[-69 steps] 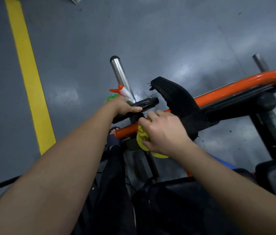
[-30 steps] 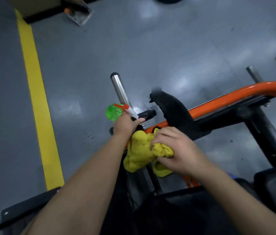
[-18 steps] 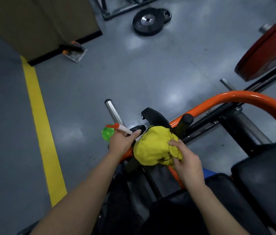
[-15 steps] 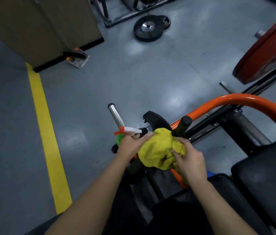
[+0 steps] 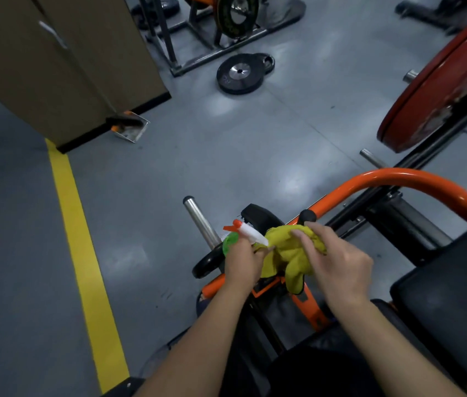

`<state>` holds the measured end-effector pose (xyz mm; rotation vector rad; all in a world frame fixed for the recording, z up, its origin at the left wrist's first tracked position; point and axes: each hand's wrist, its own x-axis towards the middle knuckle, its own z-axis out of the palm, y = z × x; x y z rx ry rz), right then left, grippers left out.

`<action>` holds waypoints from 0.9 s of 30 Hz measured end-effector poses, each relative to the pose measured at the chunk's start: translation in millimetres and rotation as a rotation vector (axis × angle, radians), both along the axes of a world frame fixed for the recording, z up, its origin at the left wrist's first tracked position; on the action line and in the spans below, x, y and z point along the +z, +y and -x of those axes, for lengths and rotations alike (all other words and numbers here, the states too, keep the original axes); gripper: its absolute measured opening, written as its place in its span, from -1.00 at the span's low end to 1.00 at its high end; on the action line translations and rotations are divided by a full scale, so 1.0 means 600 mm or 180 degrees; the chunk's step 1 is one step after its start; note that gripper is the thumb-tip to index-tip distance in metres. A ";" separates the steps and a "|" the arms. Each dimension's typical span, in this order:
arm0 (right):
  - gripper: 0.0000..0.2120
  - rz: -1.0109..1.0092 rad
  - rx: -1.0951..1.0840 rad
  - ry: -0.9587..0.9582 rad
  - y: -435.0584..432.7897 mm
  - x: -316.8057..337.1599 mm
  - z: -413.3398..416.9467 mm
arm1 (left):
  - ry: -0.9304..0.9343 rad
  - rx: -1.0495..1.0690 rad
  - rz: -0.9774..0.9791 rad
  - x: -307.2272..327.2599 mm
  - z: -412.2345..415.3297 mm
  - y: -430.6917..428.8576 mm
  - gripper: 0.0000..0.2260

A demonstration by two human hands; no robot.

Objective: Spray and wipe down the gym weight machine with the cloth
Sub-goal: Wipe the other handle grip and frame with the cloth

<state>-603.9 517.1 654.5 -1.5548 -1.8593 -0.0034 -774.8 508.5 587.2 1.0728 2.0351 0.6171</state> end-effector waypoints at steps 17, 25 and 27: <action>-0.71 0.2811 -0.0050 0.3369 0.162 -0.022 -0.011 | -0.1729 -0.0153 -0.0346 0.064 -0.039 0.023 -0.44; -0.52 0.2362 -0.0633 0.2102 0.132 -0.047 -0.037 | -0.1292 -0.0265 -0.0330 0.111 -0.052 0.030 -0.61; -0.56 0.2379 -0.0744 0.1724 0.133 -0.043 -0.047 | -0.1076 -0.0283 -0.0282 0.125 -0.064 0.044 -0.52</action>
